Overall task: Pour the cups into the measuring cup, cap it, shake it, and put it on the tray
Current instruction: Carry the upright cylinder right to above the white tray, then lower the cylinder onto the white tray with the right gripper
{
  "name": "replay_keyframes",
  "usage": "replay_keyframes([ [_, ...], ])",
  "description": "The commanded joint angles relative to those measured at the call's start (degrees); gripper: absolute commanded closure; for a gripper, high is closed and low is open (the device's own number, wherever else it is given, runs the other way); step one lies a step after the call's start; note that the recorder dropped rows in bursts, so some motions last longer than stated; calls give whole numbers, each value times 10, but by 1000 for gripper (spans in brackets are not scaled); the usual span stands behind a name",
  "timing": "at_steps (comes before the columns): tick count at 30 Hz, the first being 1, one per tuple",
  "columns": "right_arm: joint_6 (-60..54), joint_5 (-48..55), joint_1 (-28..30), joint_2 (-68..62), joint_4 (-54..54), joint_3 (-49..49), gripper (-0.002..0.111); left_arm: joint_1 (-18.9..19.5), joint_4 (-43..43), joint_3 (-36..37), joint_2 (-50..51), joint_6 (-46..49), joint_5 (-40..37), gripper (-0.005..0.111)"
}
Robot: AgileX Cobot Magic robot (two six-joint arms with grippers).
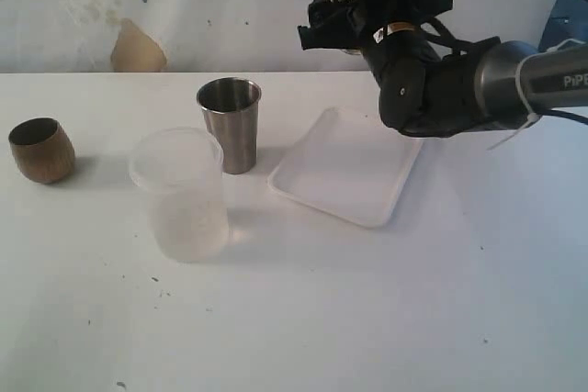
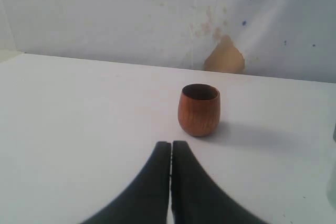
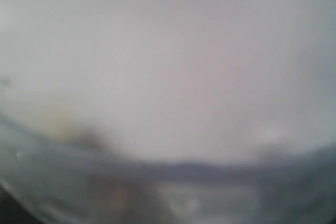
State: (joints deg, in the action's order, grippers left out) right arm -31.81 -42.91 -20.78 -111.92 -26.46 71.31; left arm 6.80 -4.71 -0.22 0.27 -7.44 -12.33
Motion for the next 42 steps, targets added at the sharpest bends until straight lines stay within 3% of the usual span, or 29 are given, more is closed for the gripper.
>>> replay_keyframes([
  [1,21,19,2,4,1,0,108,-1,-1,2,-3,-1,7,106],
  [9,124,100,2,4,-22,0,108,-1,-1,2,-3,-1,7,106],
  [38,128,100,2,4,-21,0,108,-1,-1,2,-3,-1,7,106],
  [42,125,170,2,4,-20,0,108,-1,-1,2,-3,-1,7,106],
])
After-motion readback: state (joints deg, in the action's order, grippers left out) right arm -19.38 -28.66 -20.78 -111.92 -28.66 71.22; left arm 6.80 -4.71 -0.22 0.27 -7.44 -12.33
